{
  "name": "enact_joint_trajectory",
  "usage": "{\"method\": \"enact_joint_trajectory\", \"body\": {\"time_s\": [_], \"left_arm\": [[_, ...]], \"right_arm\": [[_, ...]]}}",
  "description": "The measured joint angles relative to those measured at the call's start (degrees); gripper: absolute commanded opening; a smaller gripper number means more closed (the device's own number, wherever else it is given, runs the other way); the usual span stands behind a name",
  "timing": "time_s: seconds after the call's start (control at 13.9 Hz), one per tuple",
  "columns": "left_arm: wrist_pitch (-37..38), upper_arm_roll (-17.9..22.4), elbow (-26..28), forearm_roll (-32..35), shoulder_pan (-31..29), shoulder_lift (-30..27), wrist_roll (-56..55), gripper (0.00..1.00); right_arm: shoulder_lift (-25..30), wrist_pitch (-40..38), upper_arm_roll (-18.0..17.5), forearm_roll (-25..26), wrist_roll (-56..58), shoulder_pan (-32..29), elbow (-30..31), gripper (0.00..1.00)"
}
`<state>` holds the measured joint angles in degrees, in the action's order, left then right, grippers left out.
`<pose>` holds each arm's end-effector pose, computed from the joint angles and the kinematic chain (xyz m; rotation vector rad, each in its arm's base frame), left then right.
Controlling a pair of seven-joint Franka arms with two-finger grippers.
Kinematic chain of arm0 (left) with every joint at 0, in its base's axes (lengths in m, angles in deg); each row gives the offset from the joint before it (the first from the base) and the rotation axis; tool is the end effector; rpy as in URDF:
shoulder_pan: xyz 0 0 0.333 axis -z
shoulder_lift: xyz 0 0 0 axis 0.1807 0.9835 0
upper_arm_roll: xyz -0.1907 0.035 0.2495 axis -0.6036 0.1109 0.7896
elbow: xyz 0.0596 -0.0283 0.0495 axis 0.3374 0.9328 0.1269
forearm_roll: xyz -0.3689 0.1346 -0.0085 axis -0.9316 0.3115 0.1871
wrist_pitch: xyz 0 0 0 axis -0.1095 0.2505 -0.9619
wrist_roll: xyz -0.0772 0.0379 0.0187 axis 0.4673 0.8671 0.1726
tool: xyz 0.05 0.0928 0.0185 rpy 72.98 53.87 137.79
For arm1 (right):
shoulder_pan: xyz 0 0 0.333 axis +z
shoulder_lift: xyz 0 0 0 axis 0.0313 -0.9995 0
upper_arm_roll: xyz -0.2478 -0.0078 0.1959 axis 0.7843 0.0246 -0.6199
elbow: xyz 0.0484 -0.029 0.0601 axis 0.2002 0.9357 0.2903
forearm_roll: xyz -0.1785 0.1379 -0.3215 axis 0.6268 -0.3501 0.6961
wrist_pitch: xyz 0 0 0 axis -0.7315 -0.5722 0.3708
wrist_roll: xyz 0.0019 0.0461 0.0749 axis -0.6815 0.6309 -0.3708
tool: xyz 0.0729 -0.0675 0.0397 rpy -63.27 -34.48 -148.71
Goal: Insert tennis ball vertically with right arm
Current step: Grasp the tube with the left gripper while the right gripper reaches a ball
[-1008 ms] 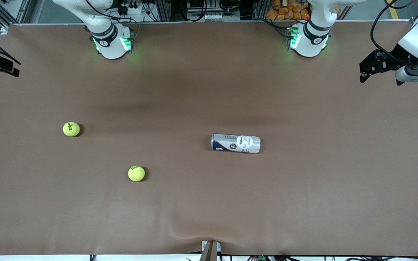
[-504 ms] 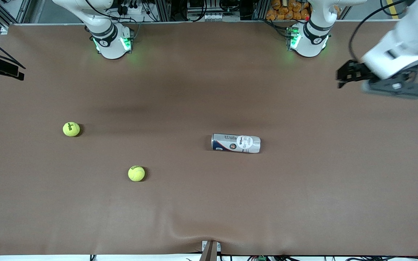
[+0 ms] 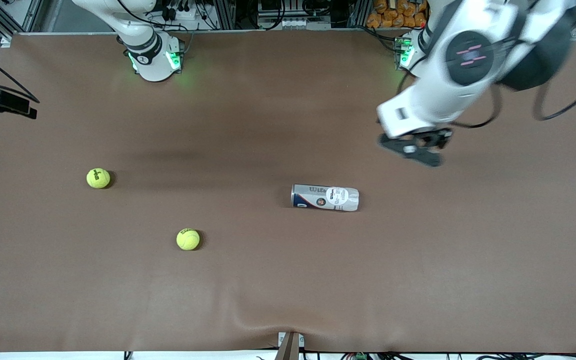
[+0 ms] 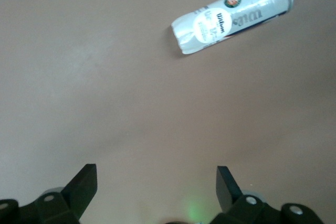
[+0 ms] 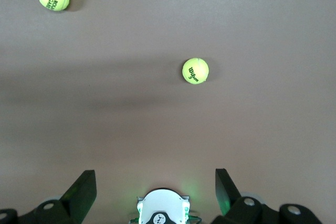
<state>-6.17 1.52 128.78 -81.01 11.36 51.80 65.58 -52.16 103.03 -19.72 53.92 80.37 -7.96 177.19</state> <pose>0.5279 -0.3090 0.5073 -2.9222 0.7994 0.2895 0.5273 -0.0734 0.6032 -3.0804 0.0984 0.3351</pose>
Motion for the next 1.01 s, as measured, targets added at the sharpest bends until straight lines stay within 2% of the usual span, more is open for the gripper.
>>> {"method": "enact_joint_trajectory", "body": {"time_s": [0.22,0.43,0.58,0.79,1.01], "left_arm": [[-1.7,-0.2,-3.2,5.7,7.4,6.4,3.5,1.0],[-6.8,-0.2,-4.9,11.0,13.2,13.2,8.8,1.0],[-10.9,-0.1,-5.4,13.9,14.6,17.2,15.4,1.0],[-15.9,-0.1,-5.9,17.0,15.2,21.6,26.3,1.0],[-18.0,-0.1,-6.0,22.6,16.1,24.7,34.7,1.0]], "right_arm": [[-2.2,2.4,0.0,-0.8,0.0,-1.0,0.0,1.0],[-5.7,4.6,0.0,-1.5,2.1,-1.5,-2.0,1.0],[-8.7,6.2,-0.4,-1.7,3.9,-1.4,-3.0,1.0],[-15.4,16.4,-1.3,-2.2,4.4,0.0,-3.2,1.0],[-20.9,23.8,-1.6,-3.7,3.4,5.7,-3.7,1.0]]}}
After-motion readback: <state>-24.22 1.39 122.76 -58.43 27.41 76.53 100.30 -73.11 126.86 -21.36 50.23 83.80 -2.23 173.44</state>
